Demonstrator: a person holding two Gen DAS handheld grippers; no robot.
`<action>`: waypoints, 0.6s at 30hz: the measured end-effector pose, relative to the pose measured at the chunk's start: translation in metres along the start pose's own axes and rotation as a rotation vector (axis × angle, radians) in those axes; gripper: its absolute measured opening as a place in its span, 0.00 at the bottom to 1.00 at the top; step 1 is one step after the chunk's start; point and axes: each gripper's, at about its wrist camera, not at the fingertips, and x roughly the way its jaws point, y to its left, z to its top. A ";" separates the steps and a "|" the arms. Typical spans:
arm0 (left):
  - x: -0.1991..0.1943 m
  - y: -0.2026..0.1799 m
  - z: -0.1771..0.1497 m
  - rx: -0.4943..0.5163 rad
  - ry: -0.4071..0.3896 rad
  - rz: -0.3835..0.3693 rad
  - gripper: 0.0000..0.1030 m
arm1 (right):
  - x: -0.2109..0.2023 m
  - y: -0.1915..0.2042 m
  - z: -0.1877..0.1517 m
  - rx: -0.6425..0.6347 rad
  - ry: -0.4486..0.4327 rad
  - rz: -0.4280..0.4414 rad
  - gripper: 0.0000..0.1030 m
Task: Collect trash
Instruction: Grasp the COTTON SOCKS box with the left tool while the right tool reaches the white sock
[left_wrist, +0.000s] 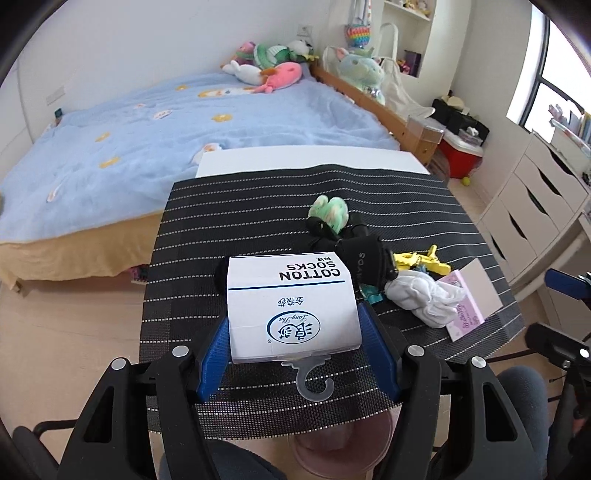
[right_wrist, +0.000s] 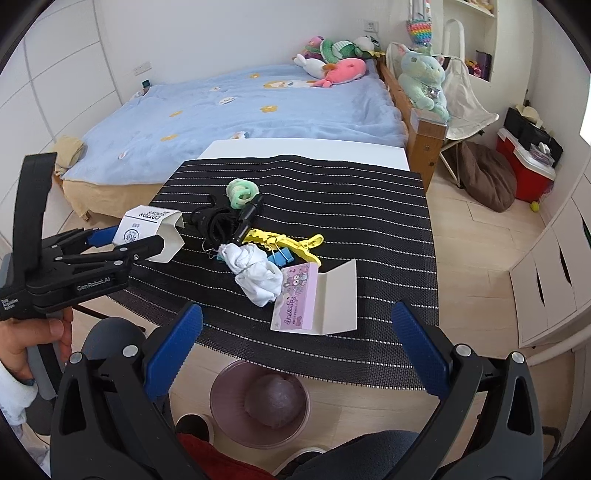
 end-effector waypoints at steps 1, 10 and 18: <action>-0.003 0.000 0.001 0.005 -0.004 -0.008 0.62 | 0.001 0.002 0.001 -0.009 0.006 0.007 0.97; -0.021 -0.001 0.005 0.037 -0.038 -0.030 0.62 | 0.022 0.026 0.021 -0.212 0.034 0.058 0.97; -0.031 0.003 0.004 0.061 -0.044 -0.058 0.62 | 0.056 0.042 0.034 -0.338 0.127 0.068 0.97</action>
